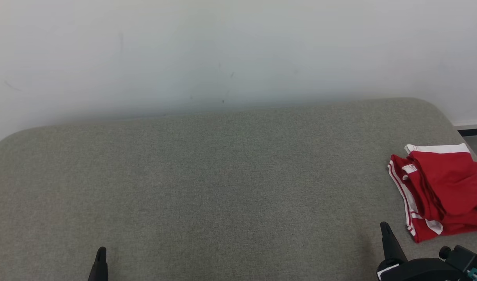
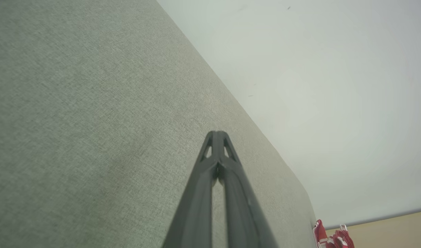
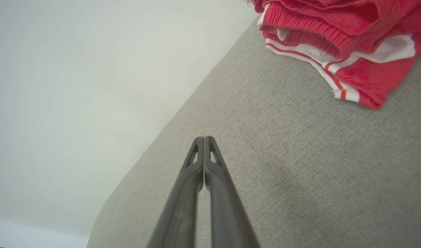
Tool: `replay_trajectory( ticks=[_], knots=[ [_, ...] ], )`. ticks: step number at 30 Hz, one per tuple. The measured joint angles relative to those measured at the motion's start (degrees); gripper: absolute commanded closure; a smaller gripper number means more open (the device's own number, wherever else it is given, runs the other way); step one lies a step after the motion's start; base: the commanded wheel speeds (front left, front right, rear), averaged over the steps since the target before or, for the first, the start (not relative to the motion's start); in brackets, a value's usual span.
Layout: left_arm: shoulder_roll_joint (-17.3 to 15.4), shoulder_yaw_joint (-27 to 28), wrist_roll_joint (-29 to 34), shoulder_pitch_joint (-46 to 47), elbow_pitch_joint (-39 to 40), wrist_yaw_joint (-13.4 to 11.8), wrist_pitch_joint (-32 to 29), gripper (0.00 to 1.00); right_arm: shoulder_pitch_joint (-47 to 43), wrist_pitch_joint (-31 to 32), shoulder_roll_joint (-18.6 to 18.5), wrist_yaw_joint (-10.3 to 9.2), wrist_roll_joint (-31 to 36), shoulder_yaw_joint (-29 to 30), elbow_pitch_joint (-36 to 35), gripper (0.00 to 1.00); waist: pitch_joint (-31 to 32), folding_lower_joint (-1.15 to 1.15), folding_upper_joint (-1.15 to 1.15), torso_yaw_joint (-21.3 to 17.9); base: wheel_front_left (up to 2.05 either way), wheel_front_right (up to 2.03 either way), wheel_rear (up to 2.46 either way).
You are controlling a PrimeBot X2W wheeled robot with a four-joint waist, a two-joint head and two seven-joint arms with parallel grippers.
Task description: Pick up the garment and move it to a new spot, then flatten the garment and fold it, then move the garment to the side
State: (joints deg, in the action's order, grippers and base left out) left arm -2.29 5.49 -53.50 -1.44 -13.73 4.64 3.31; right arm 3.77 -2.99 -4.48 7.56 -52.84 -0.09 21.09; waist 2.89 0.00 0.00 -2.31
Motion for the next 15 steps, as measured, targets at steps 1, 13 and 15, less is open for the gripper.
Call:
replay_trajectory(
  ticks=[1, 13, 15],
  knots=[
    [0.0, 0.0, -0.6, 0.1, 0.0, 0.0, -0.3, 1.0, 0.1, 0.1, 0.0, 0.0, -0.8, 0.1, -0.1, 1.0, 0.0, 0.0, 0.0, 0.0, 0.0, 0.0, 0.0],
    [-0.1, 0.2, -8.3, 1.4, -0.1, 0.7, -2.1, 1.0, 0.6, 2.1, 0.4, 0.0, -8.6, 1.5, -1.5, 1.0, -0.5, 0.0, 0.0, 0.4, 0.0, 0.0, 0.0],
    [-0.1, 0.3, -9.8, 1.7, -0.1, 0.9, -2.5, 1.0, 0.7, 2.5, 0.4, 0.0, -9.7, 1.7, -1.7, 1.0, -0.6, 0.0, 0.0, 0.5, 0.0, 0.0, 0.0]
  ],
)
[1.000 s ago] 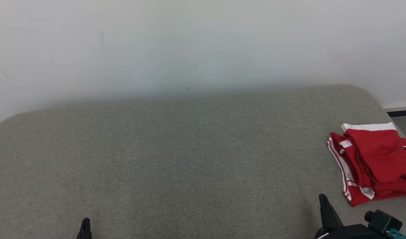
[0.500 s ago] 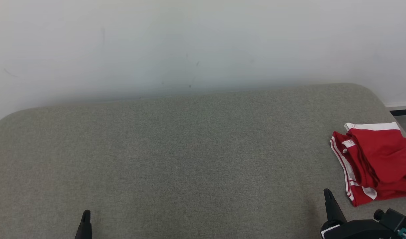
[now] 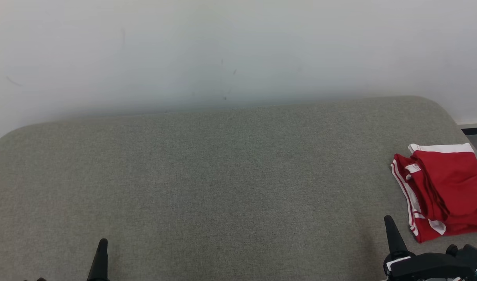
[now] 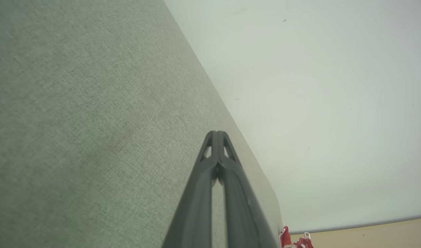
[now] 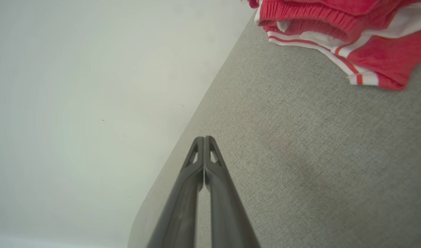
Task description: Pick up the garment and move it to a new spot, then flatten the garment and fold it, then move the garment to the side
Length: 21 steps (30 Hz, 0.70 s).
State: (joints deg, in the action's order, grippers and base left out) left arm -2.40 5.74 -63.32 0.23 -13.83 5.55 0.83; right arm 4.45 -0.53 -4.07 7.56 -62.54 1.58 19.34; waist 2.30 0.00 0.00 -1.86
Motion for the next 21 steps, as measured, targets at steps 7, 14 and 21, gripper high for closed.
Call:
replay_trajectory(
  ticks=[7, 14, 21],
  knots=[
    [0.0, 0.1, -4.0, 0.8, 0.0, 0.1, -1.0, 1.0, 0.2, 1.0, 0.1, 0.0, -4.2, 0.7, -0.7, 1.0, -0.3, 0.0, 0.0, 0.2, 0.0, 0.0, 0.0],
    [-0.1, 0.2, -7.7, 1.7, -0.1, 0.5, -1.9, 1.0, 0.3, 1.9, 0.3, 0.0, -8.2, 1.3, -1.5, 1.0, -0.6, 0.0, 0.0, 0.4, 0.0, 0.0, 0.0],
    [-0.1, 0.3, -11.3, 2.2, -0.1, 0.6, -2.9, 1.0, 0.5, 2.8, 0.4, 0.0, -11.9, 2.0, -2.1, 1.0, -0.8, 0.0, 0.0, 0.6, 0.0, 0.0, 0.0]
  ],
)
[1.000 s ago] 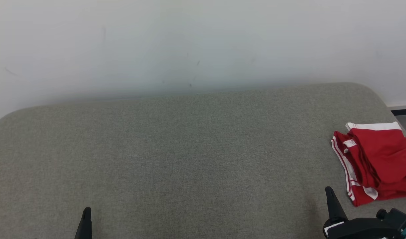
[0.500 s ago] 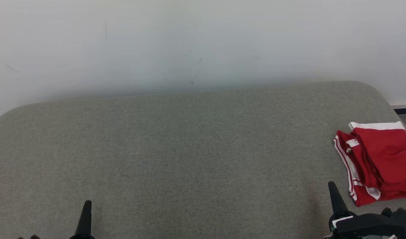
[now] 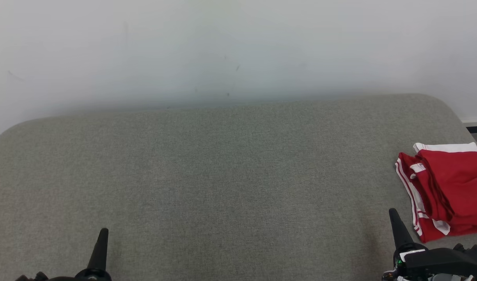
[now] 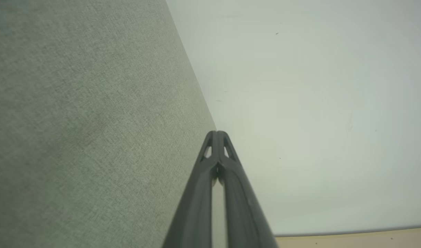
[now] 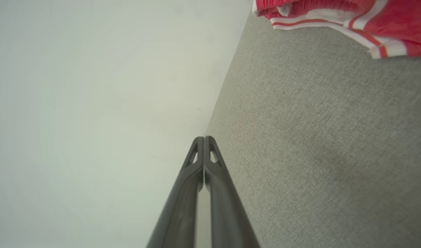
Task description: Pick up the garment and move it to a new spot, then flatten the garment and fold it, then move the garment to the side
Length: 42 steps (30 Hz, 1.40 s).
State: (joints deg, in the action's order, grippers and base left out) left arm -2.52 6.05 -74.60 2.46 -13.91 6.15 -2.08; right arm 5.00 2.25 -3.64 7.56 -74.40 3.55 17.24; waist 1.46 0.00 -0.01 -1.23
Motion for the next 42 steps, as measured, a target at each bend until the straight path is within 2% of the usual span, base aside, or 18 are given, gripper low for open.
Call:
replay_trajectory(
  ticks=[42],
  knots=[
    [-0.2, 0.4, -17.7, 3.5, -0.1, 1.4, -4.5, 1.0, 1.0, 4.3, 0.7, 0.0, -18.0, 3.0, -3.3, 1.0, -1.6, 0.0, 0.0, 1.2, 0.0, 0.0, 0.0]
  ],
)
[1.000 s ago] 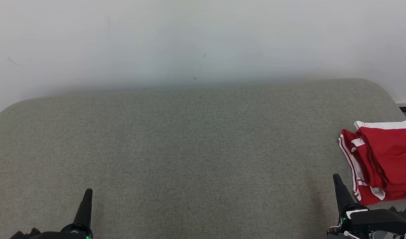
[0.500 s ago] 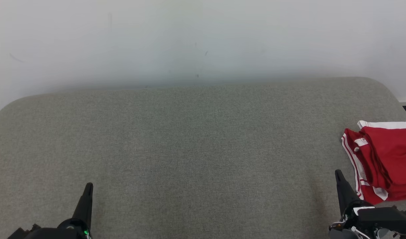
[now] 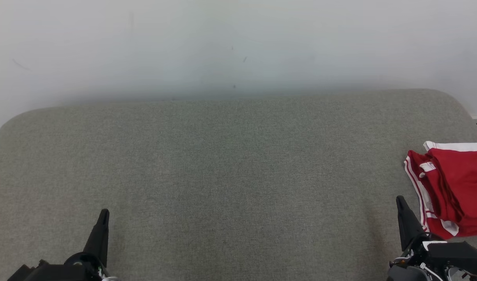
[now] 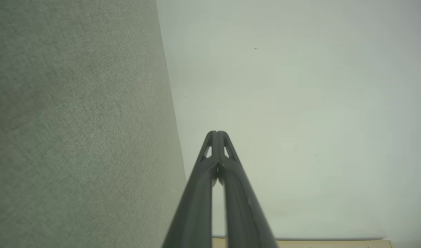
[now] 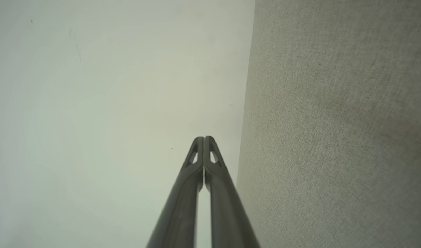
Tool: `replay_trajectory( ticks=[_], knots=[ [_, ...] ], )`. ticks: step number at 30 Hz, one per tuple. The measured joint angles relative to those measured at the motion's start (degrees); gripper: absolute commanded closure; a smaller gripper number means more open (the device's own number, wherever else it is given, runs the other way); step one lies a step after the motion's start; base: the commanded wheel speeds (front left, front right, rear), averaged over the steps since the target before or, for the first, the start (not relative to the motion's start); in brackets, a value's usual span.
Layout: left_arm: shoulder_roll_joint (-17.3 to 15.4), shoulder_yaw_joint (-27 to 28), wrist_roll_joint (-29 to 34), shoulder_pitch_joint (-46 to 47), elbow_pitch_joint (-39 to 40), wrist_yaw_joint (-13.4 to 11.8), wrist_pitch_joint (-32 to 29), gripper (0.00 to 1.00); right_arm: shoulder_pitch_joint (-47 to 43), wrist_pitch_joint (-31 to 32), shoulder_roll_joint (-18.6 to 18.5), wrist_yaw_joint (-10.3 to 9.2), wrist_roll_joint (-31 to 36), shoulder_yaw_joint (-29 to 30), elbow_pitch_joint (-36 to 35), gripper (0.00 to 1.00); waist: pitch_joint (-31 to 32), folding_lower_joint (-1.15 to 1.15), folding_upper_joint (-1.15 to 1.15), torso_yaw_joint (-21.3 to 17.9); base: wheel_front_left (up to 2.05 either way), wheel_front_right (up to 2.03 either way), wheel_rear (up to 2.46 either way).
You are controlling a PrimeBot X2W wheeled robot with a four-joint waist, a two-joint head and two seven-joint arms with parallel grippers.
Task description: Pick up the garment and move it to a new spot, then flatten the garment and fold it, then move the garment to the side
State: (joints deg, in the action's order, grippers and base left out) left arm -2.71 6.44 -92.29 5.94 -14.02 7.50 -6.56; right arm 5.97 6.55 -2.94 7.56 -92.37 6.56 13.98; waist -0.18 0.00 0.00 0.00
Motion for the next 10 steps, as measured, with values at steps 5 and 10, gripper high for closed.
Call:
replay_trajectory(
  ticks=[5, 10],
  knots=[
    [0.0, 0.0, 0.0, 0.0, 0.0, 0.0, 0.0, 1.0, 0.0, 0.0, 0.0, -0.01, 0.0, 0.0, 0.0, 1.0, 0.0, 0.0, 0.0, 0.0, 0.0, 0.0, 0.0],
    [0.0, 0.0, 0.0, 0.0, 0.0, 0.0, 0.0, 1.0, 0.0, 0.0, 0.0, -0.01, 0.0, 0.0, 0.0, 1.0, 0.0, 0.0, 0.0, 0.0, 0.0, 0.0, 0.0]
  ],
)
